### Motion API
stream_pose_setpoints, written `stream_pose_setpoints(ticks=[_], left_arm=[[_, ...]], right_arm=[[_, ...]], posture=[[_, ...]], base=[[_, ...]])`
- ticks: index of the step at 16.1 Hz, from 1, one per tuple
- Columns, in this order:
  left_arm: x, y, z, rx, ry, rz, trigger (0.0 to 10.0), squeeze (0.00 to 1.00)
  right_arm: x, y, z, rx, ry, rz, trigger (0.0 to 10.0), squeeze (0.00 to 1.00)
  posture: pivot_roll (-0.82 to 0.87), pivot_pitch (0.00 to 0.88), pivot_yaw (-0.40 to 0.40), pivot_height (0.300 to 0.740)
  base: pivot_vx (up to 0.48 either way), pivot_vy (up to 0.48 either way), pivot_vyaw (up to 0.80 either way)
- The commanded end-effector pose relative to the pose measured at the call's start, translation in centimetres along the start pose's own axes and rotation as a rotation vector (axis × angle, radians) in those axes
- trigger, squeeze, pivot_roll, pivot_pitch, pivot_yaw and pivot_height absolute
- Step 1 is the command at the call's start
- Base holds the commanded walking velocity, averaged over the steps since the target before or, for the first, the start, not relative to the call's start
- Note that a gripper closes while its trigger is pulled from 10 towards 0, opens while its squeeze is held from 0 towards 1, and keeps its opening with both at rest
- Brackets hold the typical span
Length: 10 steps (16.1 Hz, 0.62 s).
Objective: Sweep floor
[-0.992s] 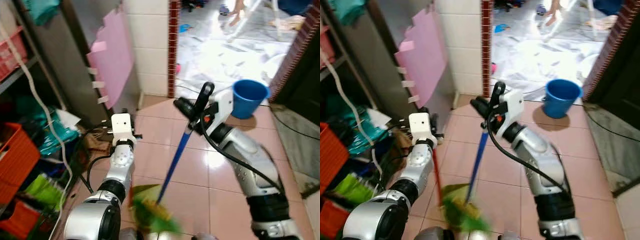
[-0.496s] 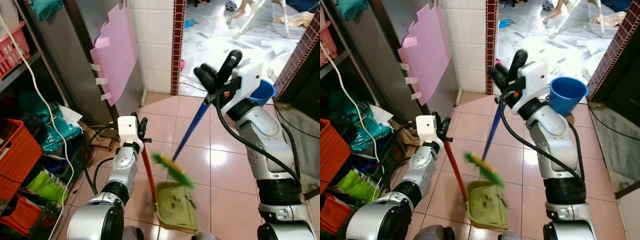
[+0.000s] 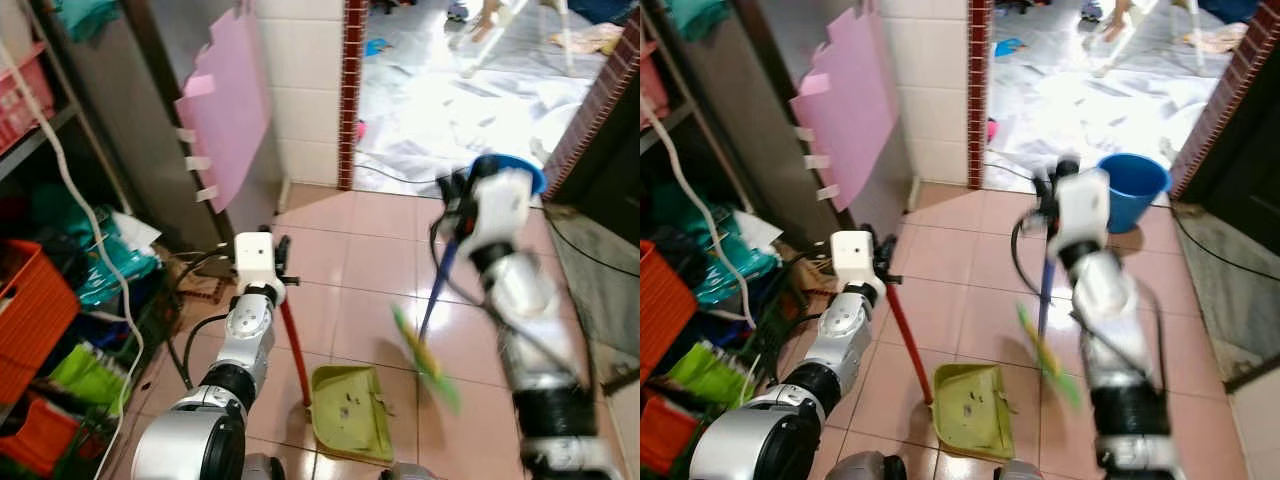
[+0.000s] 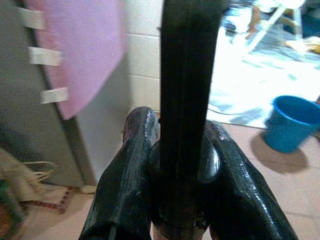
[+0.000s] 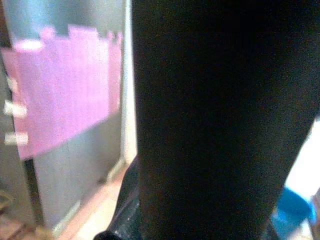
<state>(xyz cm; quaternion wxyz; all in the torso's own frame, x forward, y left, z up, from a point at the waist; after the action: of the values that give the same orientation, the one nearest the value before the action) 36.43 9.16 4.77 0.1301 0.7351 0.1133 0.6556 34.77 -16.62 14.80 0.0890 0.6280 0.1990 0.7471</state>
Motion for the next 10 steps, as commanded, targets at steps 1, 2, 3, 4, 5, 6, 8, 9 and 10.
stream_pose_setpoints(ticks=[1,2,3,4,5,6,8,9,10], left_arm=[[-1.5,-2.0,-0.8,0.079,-0.057,0.039,10.0,0.0],[-1.2,-2.9,-0.9,0.145,-0.036,0.053,10.0,0.0],[-1.2,-2.9,-0.8,0.144,-0.037,0.037,10.0,0.0],[-1.2,-2.7,-0.8,0.13,-0.036,0.038,10.0,0.0],[-1.2,-2.4,-0.8,0.119,-0.035,0.044,10.0,0.0],[-1.2,-2.3,-0.8,0.117,-0.035,0.045,10.0,0.0],[-1.2,-2.4,-0.8,0.126,-0.035,0.047,10.0,0.0],[-1.3,-2.4,-0.8,0.128,-0.038,0.048,10.0,0.0],[-1.3,-2.4,-0.8,0.127,-0.039,0.05,10.0,0.0]], right_arm=[[0.6,-0.9,0.3,0.005,0.022,0.035,10.0,0.0],[0.2,-1.5,0.3,-0.001,0.007,0.065,10.0,0.0],[-0.1,-2.5,0.4,-0.008,-0.001,0.097,10.0,0.0],[-0.1,-2.8,0.5,-0.008,0.0,0.121,10.0,0.0],[0.2,-3.2,0.7,-0.007,0.009,0.166,10.0,0.0],[0.6,-3.4,0.9,-0.003,0.019,0.215,10.0,0.0],[2.6,-2.9,1.5,0.026,0.087,0.343,10.0,0.0],[4.4,-2.4,2.0,0.059,0.149,0.367,10.0,0.0],[5.5,-2.1,2.3,0.078,0.181,0.374,10.0,0.0]], posture=[[-0.15,0.0,0.063,0.74],[-0.15,0.0,0.065,0.74],[-0.15,0.0,0.065,0.74],[-0.15,0.0,0.065,0.74],[-0.15,0.0,0.064,0.74],[-0.15,0.0,0.064,0.74],[-0.15,0.0,0.062,0.74],[-0.15,0.0,0.063,0.74],[-0.16,0.0,0.064,0.74]], base=[[0.0,0.0,0.0],[0.0,0.0,0.0],[0.0,0.0,0.0],[0.0,0.0,0.0],[0.0,0.0,0.0],[0.0,0.0,0.0],[0.0,0.0,0.0],[0.0,0.0,0.0],[0.0,0.0,0.0]])
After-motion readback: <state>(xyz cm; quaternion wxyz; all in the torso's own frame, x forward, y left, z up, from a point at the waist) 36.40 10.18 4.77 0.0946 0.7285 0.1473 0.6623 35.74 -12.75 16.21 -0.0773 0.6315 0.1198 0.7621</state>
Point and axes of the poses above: a point about 5 cm out from each wrist's last joint towards the gripper, its own z axis pointing out of the wrist towards the gripper, its own x axis along the axis of the wrist's last joint, y = z × x, the point moved 4 cm from there along z, pointing out of the wrist towards the gripper, and after that the axes turned 15 degrees about -z, right-handed, at the moved point
